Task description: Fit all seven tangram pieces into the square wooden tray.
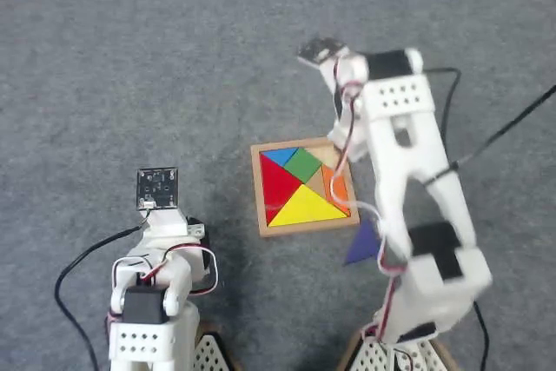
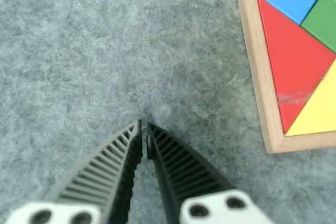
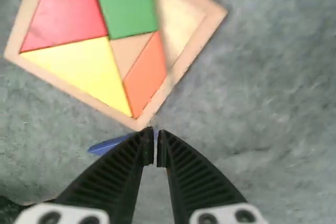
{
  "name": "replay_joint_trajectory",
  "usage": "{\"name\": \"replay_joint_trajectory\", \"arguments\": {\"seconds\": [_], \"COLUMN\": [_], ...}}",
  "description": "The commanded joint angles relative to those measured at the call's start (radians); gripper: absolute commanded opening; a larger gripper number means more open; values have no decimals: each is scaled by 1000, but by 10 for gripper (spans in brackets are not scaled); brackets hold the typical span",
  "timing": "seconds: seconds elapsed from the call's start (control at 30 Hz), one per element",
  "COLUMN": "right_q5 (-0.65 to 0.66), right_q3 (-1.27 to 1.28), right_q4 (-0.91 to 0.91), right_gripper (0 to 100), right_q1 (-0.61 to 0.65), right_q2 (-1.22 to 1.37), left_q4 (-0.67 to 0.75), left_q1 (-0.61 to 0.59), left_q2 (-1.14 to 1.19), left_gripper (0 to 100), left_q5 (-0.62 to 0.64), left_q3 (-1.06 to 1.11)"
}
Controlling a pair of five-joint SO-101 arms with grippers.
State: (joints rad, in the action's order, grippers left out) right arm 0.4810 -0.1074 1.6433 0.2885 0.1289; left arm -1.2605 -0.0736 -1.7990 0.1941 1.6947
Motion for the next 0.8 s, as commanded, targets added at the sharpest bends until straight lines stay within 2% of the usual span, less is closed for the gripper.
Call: {"name": "replay_joint_trajectory", "arguments": {"seconds": [0.0,0.13,0.23,0.37,0.43,0.63,0.77], "right_q5": [-75,-247,-322,-350,-414,-606,-698], "right_q3": [331,618,721,776,796,801,801], "right_q4": [-180,-369,-437,-437,-443,-458,-456], "right_gripper": [9,9,13,102,128,95,80], "right_q1": [2,7,10,7,2,-87,-91], "right_q2": [-174,-226,-234,-242,-242,-242,-242], "left_q4": [-2,-2,-2,-2,-2,-2,-2], "left_q1": [-6,-6,-6,-6,-6,-6,-6], "left_q2": [-20,-20,-20,-20,-20,-20,-20], "left_gripper": [14,14,14,14,14,14,14], "left_q5": [-11,-11,-11,-11,-11,-11,-11], "left_q3": [-12,-12,-12,-12,-12,-12,-12]}}
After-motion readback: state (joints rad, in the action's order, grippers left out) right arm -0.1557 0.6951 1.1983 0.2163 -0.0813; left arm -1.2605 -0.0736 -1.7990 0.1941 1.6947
